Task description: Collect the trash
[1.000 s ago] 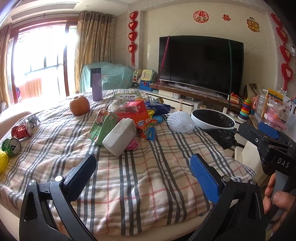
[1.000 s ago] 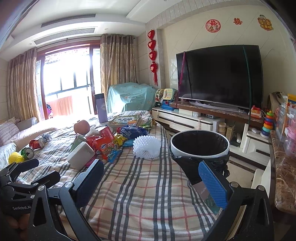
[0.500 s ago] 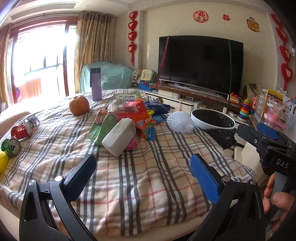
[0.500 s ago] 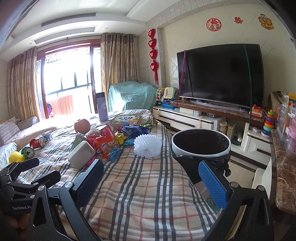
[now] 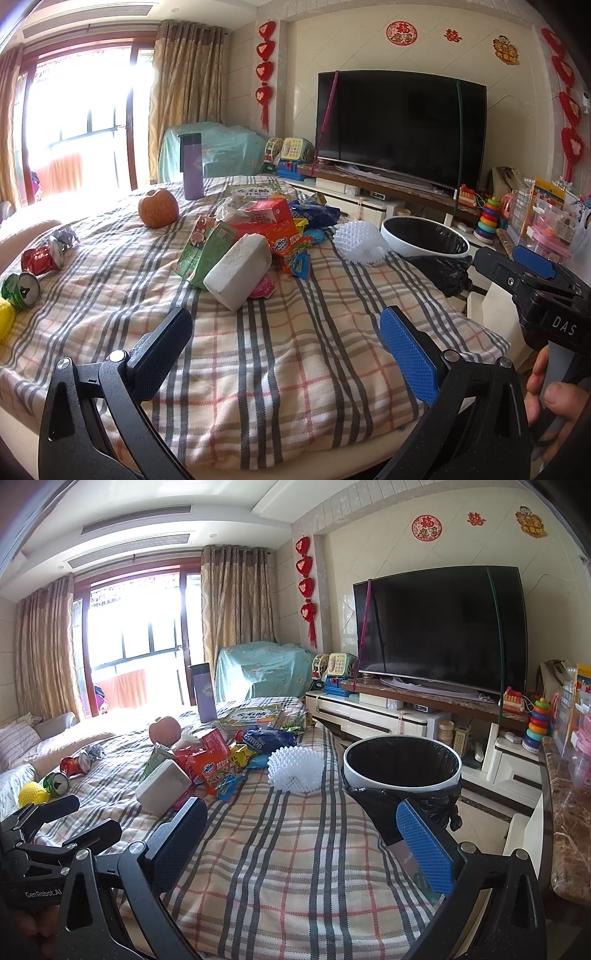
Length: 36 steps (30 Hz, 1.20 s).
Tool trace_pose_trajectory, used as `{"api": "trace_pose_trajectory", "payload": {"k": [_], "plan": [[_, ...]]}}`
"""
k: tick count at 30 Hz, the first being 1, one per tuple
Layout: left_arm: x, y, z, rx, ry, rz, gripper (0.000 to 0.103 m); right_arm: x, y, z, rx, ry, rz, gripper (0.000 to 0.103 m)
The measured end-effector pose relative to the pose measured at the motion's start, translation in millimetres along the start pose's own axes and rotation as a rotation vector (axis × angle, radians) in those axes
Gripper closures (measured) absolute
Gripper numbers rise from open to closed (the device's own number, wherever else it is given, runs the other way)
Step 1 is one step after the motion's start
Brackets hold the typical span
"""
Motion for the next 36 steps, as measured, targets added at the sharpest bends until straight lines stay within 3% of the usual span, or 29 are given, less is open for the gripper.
{"api": "trace_pose_trajectory", "payload": {"k": [13,33,36], "plan": [[-16,-9,-17,-0.047,0.026,0.026,0.0,-6,0,-14,-0.054,0.03,0.007,0.0],[-72,-4,-100,-0.203,0.079,0.011,0.0,5,16,-122,-0.267,0.053,-0.082,0.001],[-73,-4,-110,-0.221,0.064,0.005,0.005,7,19,-140,-0.294,0.042,-0.086,0.003]]}}
Point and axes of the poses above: each gripper's, at about its wrist camera, not at the fingertips, and z roughly against the way its jaws point, x to its right, y to its top, the point moved 4 cm from there along -z, roughly the way its jaws point, and after that the axes turned 12 degrees about -z, right-handed, at the moved point
